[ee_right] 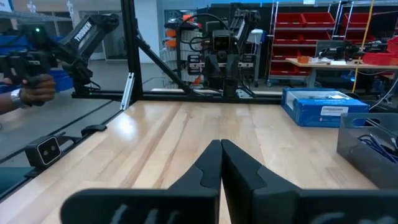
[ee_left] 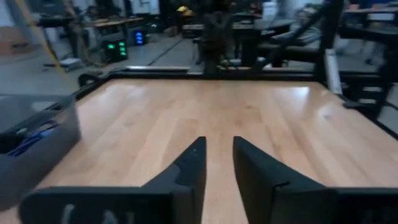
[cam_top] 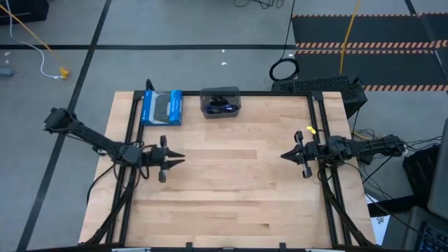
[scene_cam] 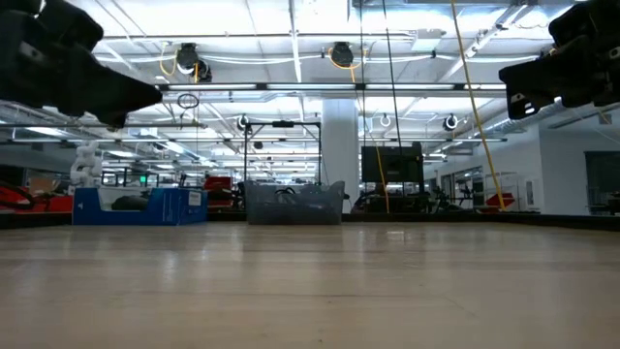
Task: Pick and place USB-C Cables
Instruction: Return to Home Position
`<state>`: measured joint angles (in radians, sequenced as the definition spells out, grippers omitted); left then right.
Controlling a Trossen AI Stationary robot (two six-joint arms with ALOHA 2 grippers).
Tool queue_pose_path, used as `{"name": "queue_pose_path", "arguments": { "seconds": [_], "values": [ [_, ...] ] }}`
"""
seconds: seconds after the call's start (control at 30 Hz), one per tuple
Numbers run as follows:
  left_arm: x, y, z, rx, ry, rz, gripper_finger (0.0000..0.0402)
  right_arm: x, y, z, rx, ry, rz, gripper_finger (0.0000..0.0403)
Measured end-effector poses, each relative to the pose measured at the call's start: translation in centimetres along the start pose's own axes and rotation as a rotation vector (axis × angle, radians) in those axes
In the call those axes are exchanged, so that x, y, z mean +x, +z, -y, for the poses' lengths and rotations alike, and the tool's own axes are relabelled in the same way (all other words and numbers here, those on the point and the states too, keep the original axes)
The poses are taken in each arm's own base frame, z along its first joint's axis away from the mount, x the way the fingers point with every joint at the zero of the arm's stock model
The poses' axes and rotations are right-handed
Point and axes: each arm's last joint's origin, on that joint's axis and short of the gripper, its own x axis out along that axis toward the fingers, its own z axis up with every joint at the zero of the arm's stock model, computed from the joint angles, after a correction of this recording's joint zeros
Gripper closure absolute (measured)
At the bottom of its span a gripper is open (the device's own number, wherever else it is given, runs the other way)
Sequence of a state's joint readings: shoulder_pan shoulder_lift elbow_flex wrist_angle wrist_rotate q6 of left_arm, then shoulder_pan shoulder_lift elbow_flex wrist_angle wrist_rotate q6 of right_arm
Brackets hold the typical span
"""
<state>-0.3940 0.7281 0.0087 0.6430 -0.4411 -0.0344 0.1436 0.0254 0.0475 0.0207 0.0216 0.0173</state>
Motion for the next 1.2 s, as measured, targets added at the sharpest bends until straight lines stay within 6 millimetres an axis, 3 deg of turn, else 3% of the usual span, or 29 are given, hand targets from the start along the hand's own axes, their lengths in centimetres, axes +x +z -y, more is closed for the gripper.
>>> {"name": "queue_pose_path", "arguments": {
  "seconds": [0.27,0.77,1.0,1.2],
  "values": [
    [-1.1,0.8,-0.4,0.047,-0.024,0.048,0.0396,0.0,-0.2,-0.1,-0.002,0.023,-0.019,0.0403],
    [-1.7,1.1,-0.7,0.049,-0.024,0.063,0.0396,-0.2,-0.2,0.1,-0.104,-0.010,-0.014,0.0403],
    [-1.7,1.1,-0.7,0.044,-0.025,0.068,0.0384,-0.1,-0.2,0.4,-0.103,-0.041,-0.010,0.0403],
    [-1.7,1.3,-0.7,0.042,-0.025,0.081,0.0398,0.0,-0.2,0.7,-0.083,-0.079,-0.010,0.0403]
  ]
}}
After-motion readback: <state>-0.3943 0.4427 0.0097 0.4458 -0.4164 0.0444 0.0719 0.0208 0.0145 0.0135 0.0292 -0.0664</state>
